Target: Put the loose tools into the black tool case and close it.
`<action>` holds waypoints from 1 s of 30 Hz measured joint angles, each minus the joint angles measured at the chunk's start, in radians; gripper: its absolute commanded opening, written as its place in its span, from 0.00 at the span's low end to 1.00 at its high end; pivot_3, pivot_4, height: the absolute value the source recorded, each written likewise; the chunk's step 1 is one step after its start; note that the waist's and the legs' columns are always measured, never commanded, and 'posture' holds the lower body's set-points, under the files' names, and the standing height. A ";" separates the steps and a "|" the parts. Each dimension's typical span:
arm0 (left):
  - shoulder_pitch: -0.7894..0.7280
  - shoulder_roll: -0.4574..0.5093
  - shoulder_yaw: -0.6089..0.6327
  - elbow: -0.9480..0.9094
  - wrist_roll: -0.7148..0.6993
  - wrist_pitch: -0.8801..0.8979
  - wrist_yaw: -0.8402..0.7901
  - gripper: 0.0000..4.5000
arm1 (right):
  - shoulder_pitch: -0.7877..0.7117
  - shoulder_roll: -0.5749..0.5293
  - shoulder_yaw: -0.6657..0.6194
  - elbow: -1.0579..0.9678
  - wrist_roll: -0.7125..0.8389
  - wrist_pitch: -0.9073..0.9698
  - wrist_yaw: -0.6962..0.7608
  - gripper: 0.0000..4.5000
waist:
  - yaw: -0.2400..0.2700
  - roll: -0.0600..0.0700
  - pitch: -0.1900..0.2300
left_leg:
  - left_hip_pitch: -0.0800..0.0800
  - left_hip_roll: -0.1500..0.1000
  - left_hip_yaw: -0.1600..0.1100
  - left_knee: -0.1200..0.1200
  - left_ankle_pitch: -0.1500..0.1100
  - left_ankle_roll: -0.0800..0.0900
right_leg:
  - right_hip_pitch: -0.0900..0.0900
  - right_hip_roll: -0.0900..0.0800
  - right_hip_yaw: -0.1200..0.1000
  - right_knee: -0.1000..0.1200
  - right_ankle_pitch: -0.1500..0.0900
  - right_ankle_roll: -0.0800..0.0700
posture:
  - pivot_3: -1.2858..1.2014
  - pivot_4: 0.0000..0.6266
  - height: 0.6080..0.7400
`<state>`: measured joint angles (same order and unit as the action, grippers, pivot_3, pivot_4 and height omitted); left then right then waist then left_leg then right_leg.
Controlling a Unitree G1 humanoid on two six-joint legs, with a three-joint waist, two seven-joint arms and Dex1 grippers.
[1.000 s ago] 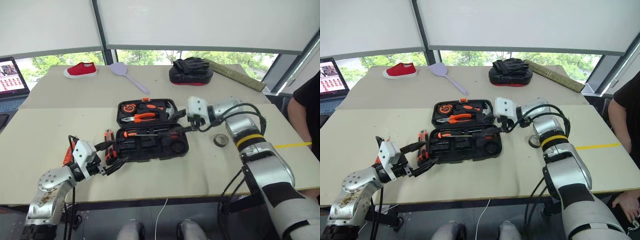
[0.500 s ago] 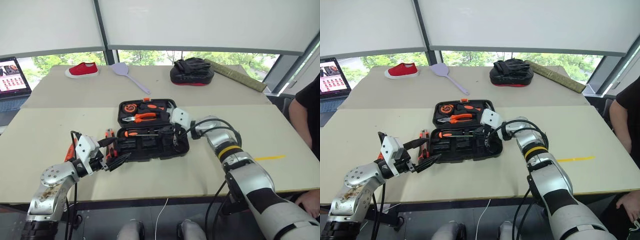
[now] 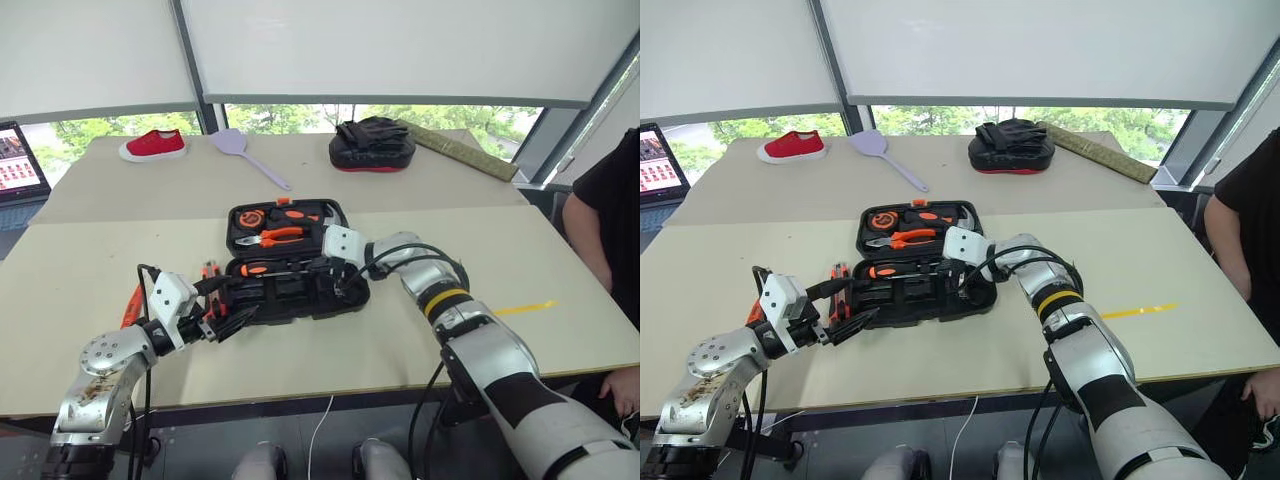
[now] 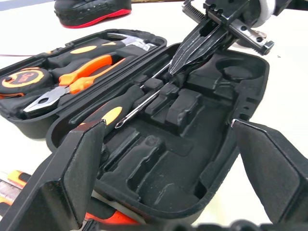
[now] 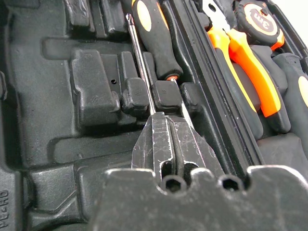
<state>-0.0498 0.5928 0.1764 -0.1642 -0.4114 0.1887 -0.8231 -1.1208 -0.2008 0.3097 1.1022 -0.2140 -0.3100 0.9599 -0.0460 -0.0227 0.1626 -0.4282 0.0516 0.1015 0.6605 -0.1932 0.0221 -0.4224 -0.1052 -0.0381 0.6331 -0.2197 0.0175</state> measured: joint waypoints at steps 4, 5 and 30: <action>0.037 -0.001 0.046 -0.022 -0.026 0.031 0.029 1.00 | 0.028 -0.003 -0.070 -0.033 0.084 0.007 0.060 0.13 | 0.001 0.000 0.000 | -0.001 0.001 -0.003 -0.001 0.001 0.000 | -0.001 0.000 0.000 0.001 0.000 -0.001 | 0.52 0.24 1.00; 0.051 0.000 0.069 -0.028 -0.045 0.038 0.031 1.00 | 0.046 -0.008 -0.100 -0.069 0.126 0.015 0.090 0.19 | 0.002 0.000 0.000 | -0.002 0.001 -0.005 -0.001 0.001 0.000 | -0.001 0.000 0.000 0.000 0.000 -0.001 | 0.52 0.24 1.00; 0.552 0.124 0.694 0.178 -0.191 0.359 0.135 1.00 | 0.837 -0.307 -0.369 -1.173 0.685 0.270 0.243 0.99 | 0.039 -0.003 0.001 | -0.001 0.002 -0.008 -0.004 -0.007 -0.009 | -0.009 -0.009 -0.004 -0.005 -0.009 0.001 | 0.52 0.24 1.00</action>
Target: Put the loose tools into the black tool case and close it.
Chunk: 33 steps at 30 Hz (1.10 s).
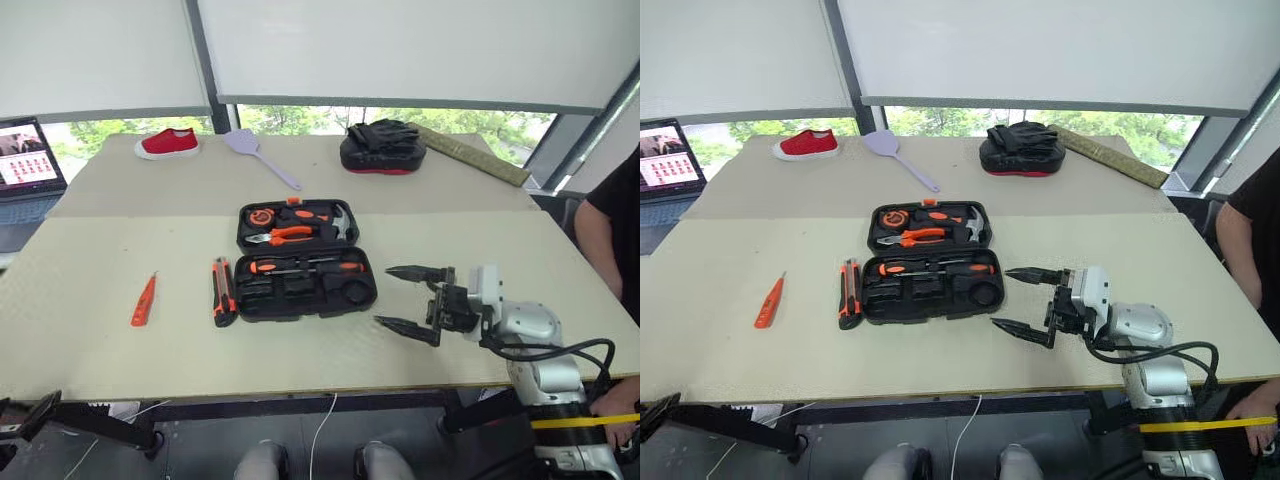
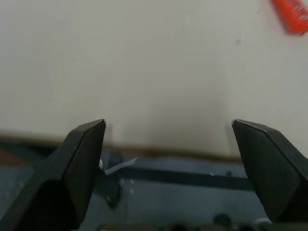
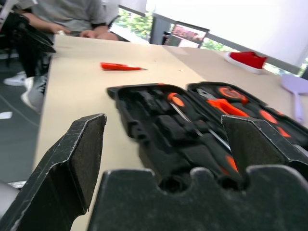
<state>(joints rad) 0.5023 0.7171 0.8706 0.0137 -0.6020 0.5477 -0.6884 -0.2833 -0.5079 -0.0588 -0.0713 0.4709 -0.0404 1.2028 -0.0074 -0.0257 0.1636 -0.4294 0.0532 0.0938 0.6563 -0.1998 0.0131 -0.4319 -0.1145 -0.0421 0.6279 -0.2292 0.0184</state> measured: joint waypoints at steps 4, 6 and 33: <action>-0.082 0.100 0.017 -0.018 -0.068 0.119 -0.011 1.00 | -0.012 0.043 0.001 -0.091 0.055 0.016 -0.045 0.99 | 0.007 -0.001 0.000 | -0.002 0.001 0.000 0.000 0.000 0.000 | -0.003 0.000 -0.001 0.000 0.003 -0.002 | 0.52 0.24 1.00; -0.146 0.156 0.016 -0.051 -0.118 0.210 -0.016 1.00 | -0.015 0.062 0.005 -0.126 0.096 0.025 -0.054 0.99 | 0.008 -0.001 0.000 | -0.003 0.000 0.001 0.000 0.000 0.000 | -0.004 0.000 -0.001 0.000 0.004 -0.003 | 0.52 0.24 1.00; -0.848 0.085 -0.502 0.140 0.074 0.511 0.330 0.17 | -0.077 0.039 0.060 -0.158 0.136 0.105 -0.069 1.00 | 0.018 -0.002 0.000 | 0.005 -0.002 0.003 -0.001 0.002 0.000 | 0.008 0.005 0.001 0.002 0.009 -0.002 | 0.52 0.24 1.00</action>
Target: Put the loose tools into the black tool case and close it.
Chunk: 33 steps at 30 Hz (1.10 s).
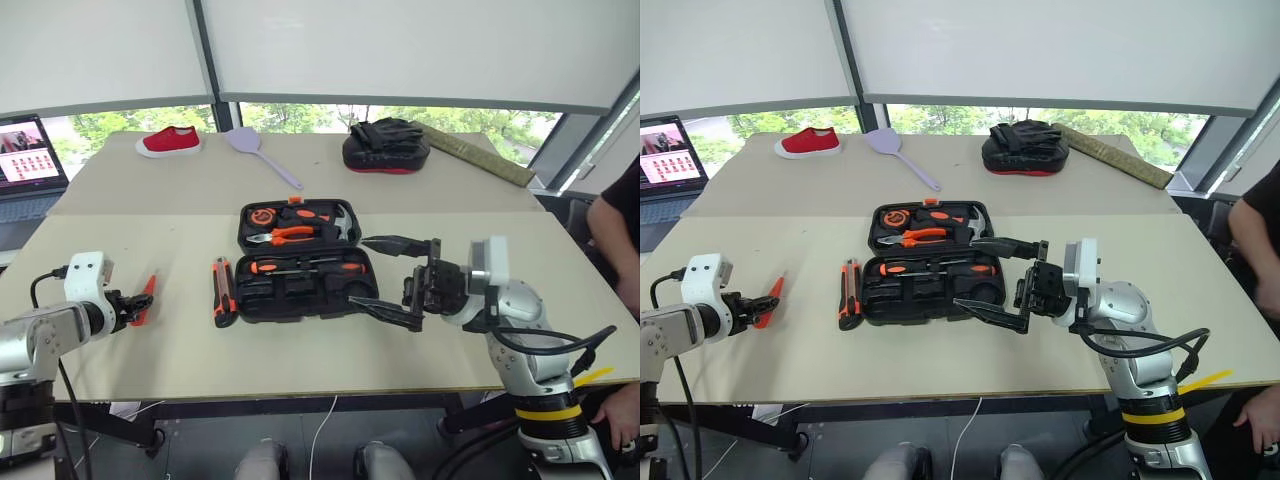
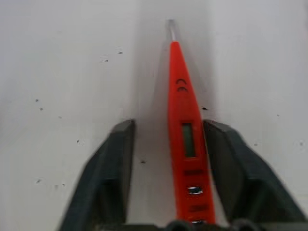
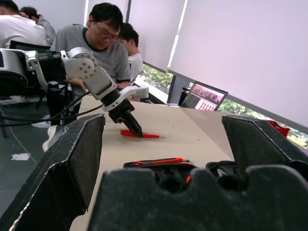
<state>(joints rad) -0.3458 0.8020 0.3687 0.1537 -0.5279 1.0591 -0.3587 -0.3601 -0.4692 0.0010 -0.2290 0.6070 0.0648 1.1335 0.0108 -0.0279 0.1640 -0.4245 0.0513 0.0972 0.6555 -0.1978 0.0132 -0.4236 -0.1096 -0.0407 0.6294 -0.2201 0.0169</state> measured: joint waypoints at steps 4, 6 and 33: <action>0.015 -0.003 0.009 -0.007 0.014 -0.035 -0.023 0.10 | 0.030 -0.017 -0.007 -0.001 -0.001 0.000 -0.001 1.00 | 0.001 0.000 0.000 | 0.000 -0.001 0.001 0.000 0.000 0.000 | 0.000 -0.002 0.000 0.000 0.000 0.000 | 0.52 0.24 1.00; 0.028 -0.001 0.010 -0.016 0.012 -0.081 -0.077 0.10 | 0.046 -0.032 -0.020 -0.005 -0.001 0.000 -0.004 1.00 | 0.002 0.000 0.000 | -0.001 -0.001 0.001 0.000 0.000 0.000 | -0.001 -0.002 -0.001 0.000 0.001 0.000 | 0.52 0.24 1.00; -0.555 -0.062 -0.784 0.172 0.551 -0.797 -0.921 0.10 | 0.100 -0.219 -0.102 -0.046 -0.011 0.156 -0.044 1.00 | 0.002 -0.005 0.003 | -0.012 -0.001 0.008 0.006 0.005 0.012 | -0.005 0.004 0.001 -0.001 0.000 0.003 | 0.52 0.24 1.00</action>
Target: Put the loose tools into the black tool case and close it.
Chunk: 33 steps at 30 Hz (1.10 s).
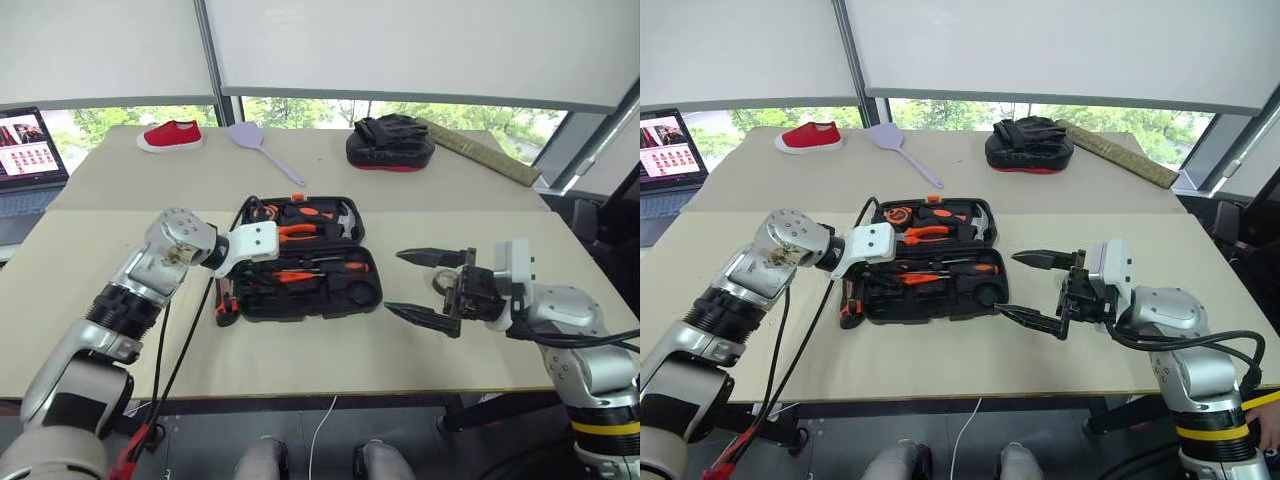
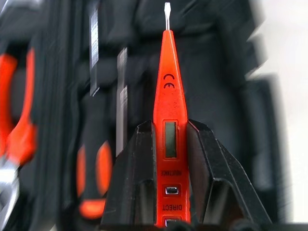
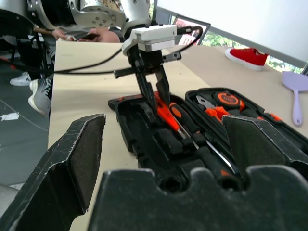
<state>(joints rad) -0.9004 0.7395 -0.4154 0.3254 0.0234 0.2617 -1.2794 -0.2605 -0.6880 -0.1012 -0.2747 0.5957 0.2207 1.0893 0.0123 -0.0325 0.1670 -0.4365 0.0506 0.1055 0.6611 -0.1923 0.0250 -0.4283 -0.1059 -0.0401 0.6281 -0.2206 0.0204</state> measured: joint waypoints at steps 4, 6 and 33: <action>-0.004 -0.030 -0.002 0.037 0.041 -0.005 0.002 0.10 | 0.003 -0.018 0.000 0.000 -0.022 0.001 -0.005 1.00 | 0.001 0.000 0.000 | 0.000 0.000 -0.001 0.000 0.000 0.000 | 0.000 0.000 -0.001 0.000 0.000 0.000 | 0.52 0.24 1.00; -0.004 -0.048 -0.004 0.045 0.053 -0.011 -0.006 0.10 | 0.006 -0.019 0.002 -0.001 -0.027 0.001 -0.010 1.00 | 0.002 0.000 0.000 | -0.001 0.000 -0.001 0.000 0.000 0.000 | 0.000 0.000 -0.001 0.000 0.000 0.000 | 0.52 0.24 1.00; -0.032 -0.070 -0.032 0.040 0.206 0.051 -0.038 0.10 | 0.075 -0.027 0.003 -0.017 -0.042 0.022 -0.041 1.00 | -0.008 0.000 0.000 | 0.001 0.000 -0.003 0.002 0.000 0.000 | 0.002 0.001 0.000 0.002 0.000 0.001 | 0.52 0.24 1.00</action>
<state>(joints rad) -0.9320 0.6697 -0.4476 0.3656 0.2291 0.3132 -1.3173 -0.1852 -0.7148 -0.0984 -0.2922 0.5539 0.2429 1.0487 0.0039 -0.0325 0.1670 -0.4353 0.0509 0.1023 0.6633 -0.1920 0.0255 -0.4266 -0.1047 -0.0406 0.6304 -0.2208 0.0209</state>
